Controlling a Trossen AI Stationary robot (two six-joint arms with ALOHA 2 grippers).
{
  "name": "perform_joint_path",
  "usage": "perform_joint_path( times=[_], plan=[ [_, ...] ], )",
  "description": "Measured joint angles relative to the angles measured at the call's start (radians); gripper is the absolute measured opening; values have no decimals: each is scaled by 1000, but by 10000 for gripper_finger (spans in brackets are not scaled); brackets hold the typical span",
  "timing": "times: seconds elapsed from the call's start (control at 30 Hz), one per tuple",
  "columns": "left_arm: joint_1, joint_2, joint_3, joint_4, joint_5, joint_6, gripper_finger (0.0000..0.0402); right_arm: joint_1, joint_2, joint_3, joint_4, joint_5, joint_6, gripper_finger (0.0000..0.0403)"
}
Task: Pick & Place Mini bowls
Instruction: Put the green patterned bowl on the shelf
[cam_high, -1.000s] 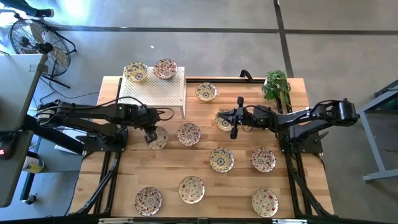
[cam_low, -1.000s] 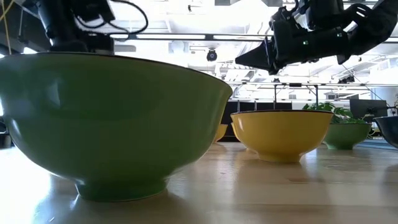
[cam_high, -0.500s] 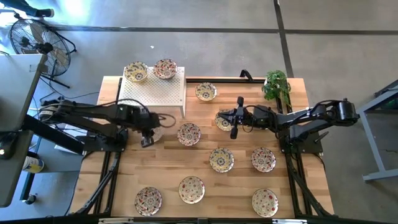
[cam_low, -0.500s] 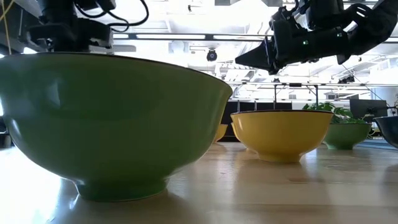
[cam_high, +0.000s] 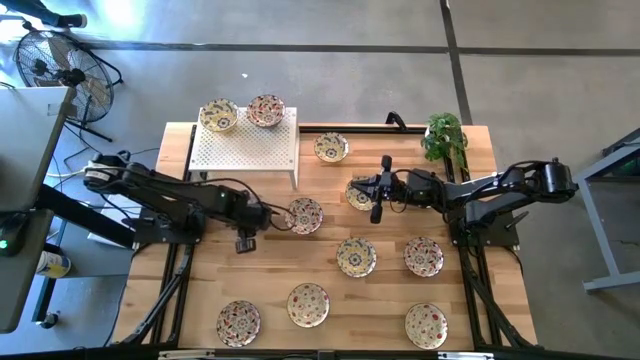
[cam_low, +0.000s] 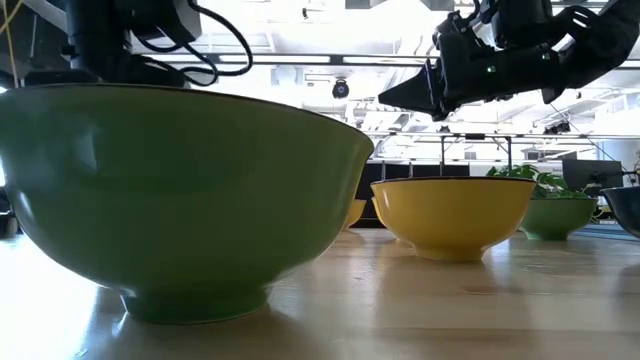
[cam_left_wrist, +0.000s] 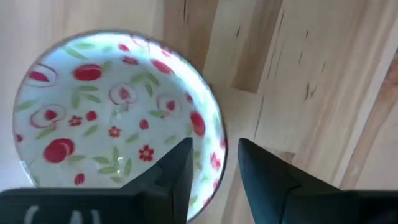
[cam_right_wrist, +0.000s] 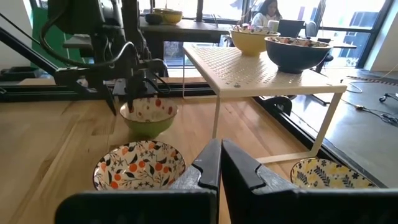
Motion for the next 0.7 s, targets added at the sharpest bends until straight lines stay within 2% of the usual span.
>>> perform_joint_path(
  times=[0.27,0.37,0.5,0.7],
  plan=[
    [0,10,0,4,-9,1,180,0,0,0,-1,0,-1,1],
    [0,9,0,5,-55,-18,185,0,0,0,-1,0,0,2],
    [0,40,0,12,-88,-39,171,0,0,0,-1,0,-1,1],
    [-11,120,0,30,-92,-42,126,0,0,0,-1,0,-1,1]
  ],
)
